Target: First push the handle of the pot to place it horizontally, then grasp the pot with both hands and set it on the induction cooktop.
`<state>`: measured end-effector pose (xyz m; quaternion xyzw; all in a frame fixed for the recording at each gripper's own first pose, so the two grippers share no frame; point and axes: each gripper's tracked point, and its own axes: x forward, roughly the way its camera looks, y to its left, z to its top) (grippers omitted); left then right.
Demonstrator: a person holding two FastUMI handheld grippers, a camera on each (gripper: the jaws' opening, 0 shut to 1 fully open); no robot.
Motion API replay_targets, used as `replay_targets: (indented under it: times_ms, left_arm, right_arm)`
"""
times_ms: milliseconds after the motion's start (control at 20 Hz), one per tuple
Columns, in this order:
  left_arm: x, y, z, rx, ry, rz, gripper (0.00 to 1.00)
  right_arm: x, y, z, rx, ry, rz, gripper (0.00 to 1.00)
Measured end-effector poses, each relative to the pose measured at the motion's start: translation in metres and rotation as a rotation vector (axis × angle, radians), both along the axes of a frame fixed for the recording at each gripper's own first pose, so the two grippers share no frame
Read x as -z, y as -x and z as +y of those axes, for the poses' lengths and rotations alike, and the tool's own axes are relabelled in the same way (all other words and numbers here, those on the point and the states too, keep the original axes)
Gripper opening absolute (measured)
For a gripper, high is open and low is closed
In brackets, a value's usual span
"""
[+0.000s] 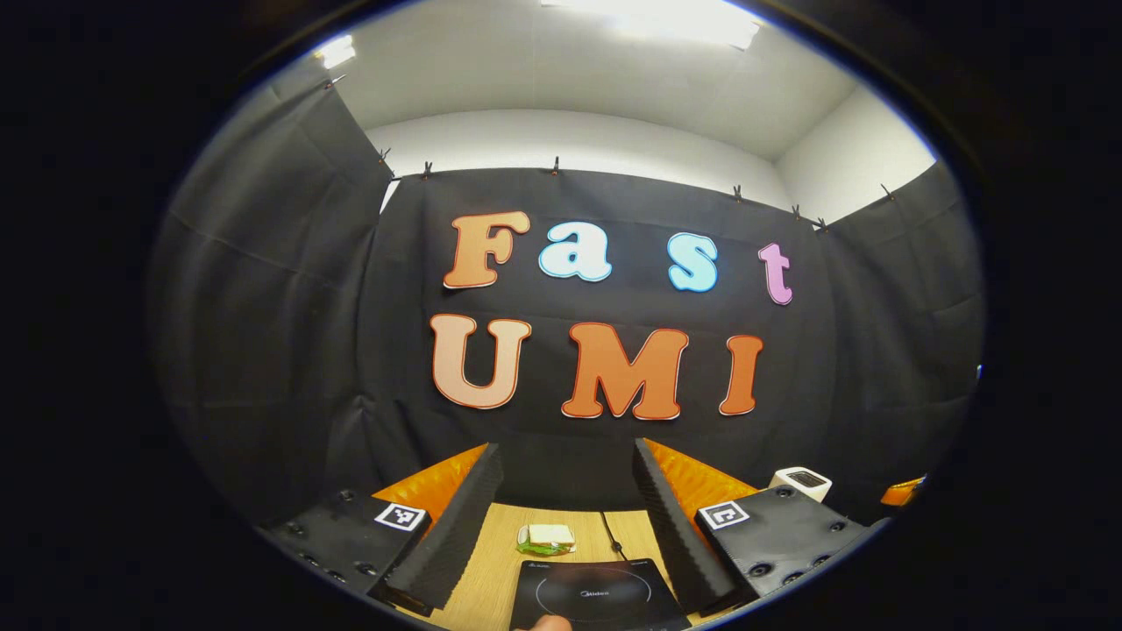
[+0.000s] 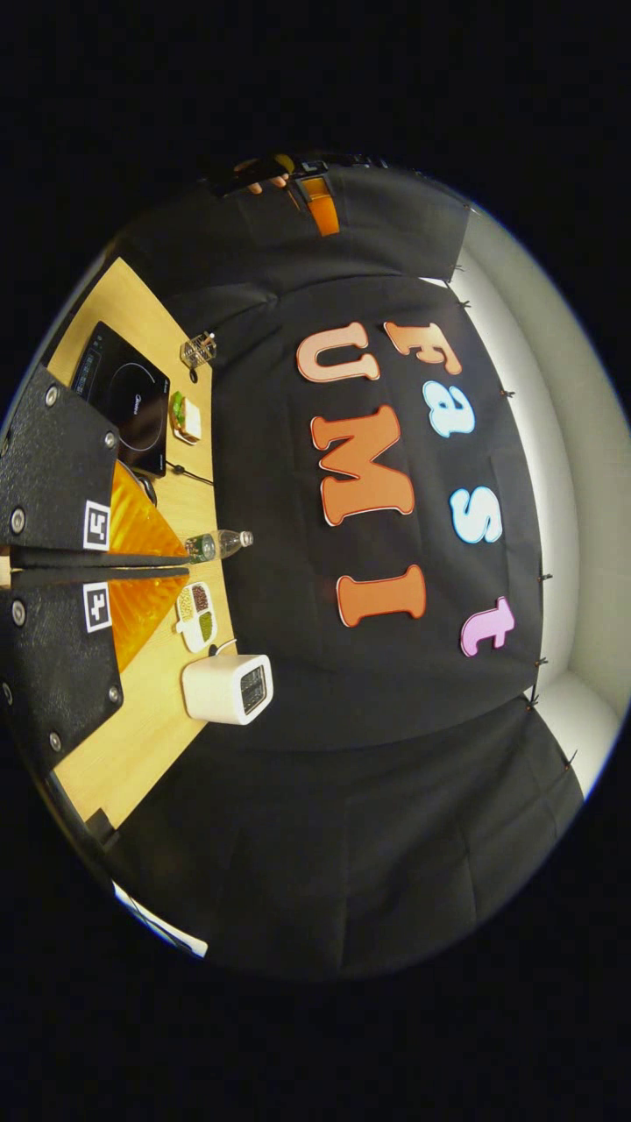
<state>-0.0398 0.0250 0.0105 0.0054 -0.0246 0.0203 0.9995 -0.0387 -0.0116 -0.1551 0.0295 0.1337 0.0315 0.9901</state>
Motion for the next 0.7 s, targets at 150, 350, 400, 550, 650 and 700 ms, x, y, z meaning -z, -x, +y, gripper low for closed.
replay_targets:
  times_ms: [150,350,400,550,650,700]
  left_arm:
    - [0.002,0.005,-0.002,0.006,0.003,0.002,0.97]
    - [0.002,0.006,0.001,0.0,0.006,0.005,0.98]
    - [0.003,0.005,0.002,-0.002,0.005,0.006,0.97]
    - [0.007,0.006,0.001,0.0,0.014,0.019,0.98]
    - [0.01,0.006,0.002,0.001,0.017,0.028,0.99]
    - [0.01,0.006,0.001,0.0,0.016,0.028,0.97]
  right_arm:
    - [0.027,0.009,-0.005,0.012,-0.004,0.038,0.0]
    - [0.062,0.019,-0.012,0.028,-0.004,0.097,0.0]
    - [0.07,0.022,-0.013,0.032,-0.011,0.114,0.0]
    - [0.099,0.029,-0.019,0.058,-0.002,0.166,0.0]
    - [0.114,0.034,-0.021,0.068,0.008,0.193,0.0]
    - [0.12,0.036,-0.021,0.068,0.007,0.207,0.0]
